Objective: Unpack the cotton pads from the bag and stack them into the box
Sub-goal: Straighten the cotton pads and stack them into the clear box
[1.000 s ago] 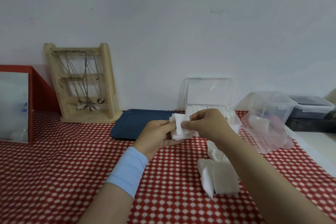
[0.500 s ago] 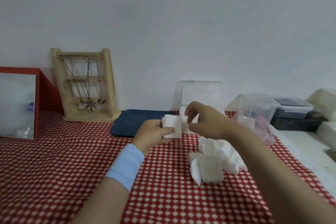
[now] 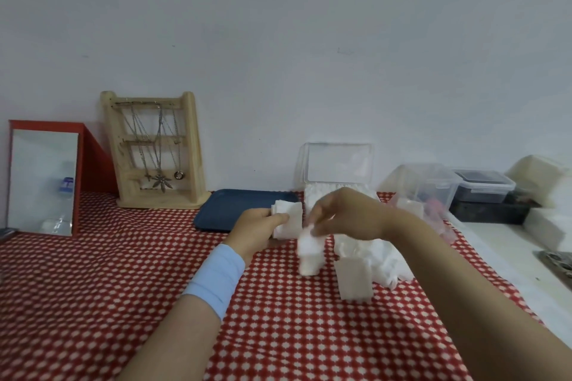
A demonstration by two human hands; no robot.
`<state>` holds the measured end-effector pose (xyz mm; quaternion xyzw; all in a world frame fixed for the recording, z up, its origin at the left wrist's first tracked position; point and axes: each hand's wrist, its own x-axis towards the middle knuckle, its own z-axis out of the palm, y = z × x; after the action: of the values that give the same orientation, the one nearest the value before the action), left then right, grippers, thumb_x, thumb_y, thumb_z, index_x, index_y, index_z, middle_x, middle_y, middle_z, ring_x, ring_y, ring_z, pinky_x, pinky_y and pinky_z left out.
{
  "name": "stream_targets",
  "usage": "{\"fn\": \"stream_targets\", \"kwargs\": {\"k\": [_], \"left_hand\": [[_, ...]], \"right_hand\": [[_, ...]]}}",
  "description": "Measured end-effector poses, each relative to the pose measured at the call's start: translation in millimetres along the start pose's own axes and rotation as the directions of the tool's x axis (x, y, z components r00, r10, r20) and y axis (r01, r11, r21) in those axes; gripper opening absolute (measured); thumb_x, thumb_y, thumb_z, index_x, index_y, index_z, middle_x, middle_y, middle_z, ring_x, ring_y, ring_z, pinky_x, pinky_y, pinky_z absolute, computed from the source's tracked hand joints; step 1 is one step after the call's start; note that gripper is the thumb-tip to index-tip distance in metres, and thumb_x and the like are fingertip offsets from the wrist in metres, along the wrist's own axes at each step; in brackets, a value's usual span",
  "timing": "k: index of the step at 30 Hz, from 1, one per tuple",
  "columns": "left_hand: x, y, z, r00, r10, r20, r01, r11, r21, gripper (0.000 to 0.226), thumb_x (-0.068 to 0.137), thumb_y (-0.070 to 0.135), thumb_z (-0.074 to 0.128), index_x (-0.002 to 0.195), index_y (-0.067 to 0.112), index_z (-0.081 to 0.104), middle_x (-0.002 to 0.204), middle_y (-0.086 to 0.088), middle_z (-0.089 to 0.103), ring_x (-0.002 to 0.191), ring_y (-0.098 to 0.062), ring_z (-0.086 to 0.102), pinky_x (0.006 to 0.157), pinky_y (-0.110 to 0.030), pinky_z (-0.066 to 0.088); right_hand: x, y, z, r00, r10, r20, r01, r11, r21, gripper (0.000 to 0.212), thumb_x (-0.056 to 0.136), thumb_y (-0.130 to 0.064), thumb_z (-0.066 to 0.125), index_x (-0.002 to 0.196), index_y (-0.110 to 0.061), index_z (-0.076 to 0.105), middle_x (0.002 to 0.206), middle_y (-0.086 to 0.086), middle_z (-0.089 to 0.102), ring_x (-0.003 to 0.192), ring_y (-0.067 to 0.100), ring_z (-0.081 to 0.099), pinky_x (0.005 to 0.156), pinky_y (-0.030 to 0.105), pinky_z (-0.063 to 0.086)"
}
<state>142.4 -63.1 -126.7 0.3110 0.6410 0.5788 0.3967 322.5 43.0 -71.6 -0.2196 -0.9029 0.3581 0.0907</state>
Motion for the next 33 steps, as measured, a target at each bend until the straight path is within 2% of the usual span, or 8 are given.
{"fn": "stream_targets", "kwargs": {"k": [4,6,10,16,21,25,29,33], "left_hand": [[1.7,2.2,0.3,1.0,-0.03,0.006,0.03,0.996,-0.078,0.016,0.097,0.014,0.066,0.109,0.005,0.071,0.112,-0.013,0.075,0.104,-0.026,0.073,0.087,-0.038,0.062],[2.7,3.9,4.0,1.0,-0.017,0.025,0.02,0.995,-0.097,0.019,0.096,0.013,0.067,0.111,0.004,0.073,0.111,-0.012,0.076,0.104,-0.026,0.074,0.09,-0.04,0.062],[5.6,6.5,12.0,0.998,0.007,0.067,0.001,0.994,-0.106,0.019,0.097,0.013,0.066,0.111,0.004,0.074,0.108,-0.011,0.078,0.102,-0.025,0.075,0.09,-0.039,0.062],[7.4,13.7,23.6,0.986,-0.019,0.166,0.055,0.975,-0.216,0.023,0.099,0.013,0.064,0.117,0.001,0.07,0.108,-0.016,0.077,0.101,-0.029,0.075,0.096,-0.044,0.058],[11.6,16.1,29.8,0.979,0.014,0.205,0.037,0.969,-0.244,0.026,0.101,0.017,0.061,0.121,0.002,0.069,0.112,-0.015,0.077,0.104,-0.027,0.075,0.094,-0.041,0.06],[19.1,19.8,32.8,0.985,0.015,0.173,0.025,0.973,-0.227,0.027,0.101,0.014,0.061,0.122,-0.001,0.067,0.112,-0.015,0.077,0.101,-0.026,0.076,0.088,-0.039,0.062],[24.9,29.2,36.1,0.975,0.026,0.219,0.024,0.974,-0.224,0.032,0.1,0.019,0.062,0.125,0.0,0.067,0.114,-0.017,0.075,0.104,-0.028,0.075,0.086,-0.038,0.062],[34.3,39.5,37.8,0.967,0.007,0.257,0.067,0.959,-0.277,0.048,0.094,0.043,0.066,0.122,0.005,0.067,0.116,-0.018,0.074,0.108,-0.03,0.073,0.088,-0.041,0.061]], "right_hand": [[-1.0,-0.6,-2.0,0.946,0.117,-0.302,0.006,0.926,0.376,0.01,0.09,-0.01,0.073,0.099,-0.014,0.073,0.087,0.004,0.075,0.062,0.007,0.062,0.057,0.019,0.048],[0.9,2.8,0.8,0.929,0.192,-0.317,-0.019,0.88,0.475,0.018,0.089,-0.009,0.074,0.107,-0.014,0.072,0.084,0.009,0.073,0.055,0.012,0.055,0.054,0.024,0.046],[2.5,3.2,1.4,0.933,0.231,-0.277,-0.034,0.821,0.57,0.019,0.088,-0.003,0.074,0.106,-0.006,0.075,0.087,0.012,0.076,0.066,0.016,0.065,0.055,0.026,0.051],[9.7,-0.2,2.8,0.875,0.32,-0.363,-0.11,0.862,0.494,0.011,0.083,-0.011,0.08,0.089,-0.003,0.075,0.074,0.005,0.073,0.054,0.01,0.063,0.049,0.024,0.05],[16.3,2.3,2.5,0.792,0.365,-0.489,-0.122,0.88,0.46,0.009,0.079,-0.01,0.082,0.08,-0.004,0.075,0.067,0.0,0.07,0.052,0.01,0.062,0.042,0.013,0.04],[16.4,-0.2,-3.6,0.809,0.329,-0.486,-0.046,0.861,0.507,0.008,0.08,-0.008,0.081,0.077,-0.007,0.073,0.072,0.005,0.073,0.059,0.016,0.065,0.043,0.021,0.041],[21.1,0.4,-10.9,0.799,0.314,-0.512,-0.137,0.926,0.353,0.01,0.079,-0.011,0.078,0.073,-0.016,0.072,0.066,-0.004,0.071,0.043,0.002,0.056,0.044,0.019,0.043],[30.5,4.7,-20.3,0.8,0.298,-0.521,-0.164,0.944,0.288,0.013,0.081,-0.018,0.079,0.091,-0.019,0.071,0.086,-0.004,0.071,0.065,0.006,0.064,0.05,0.016,0.046]]}}
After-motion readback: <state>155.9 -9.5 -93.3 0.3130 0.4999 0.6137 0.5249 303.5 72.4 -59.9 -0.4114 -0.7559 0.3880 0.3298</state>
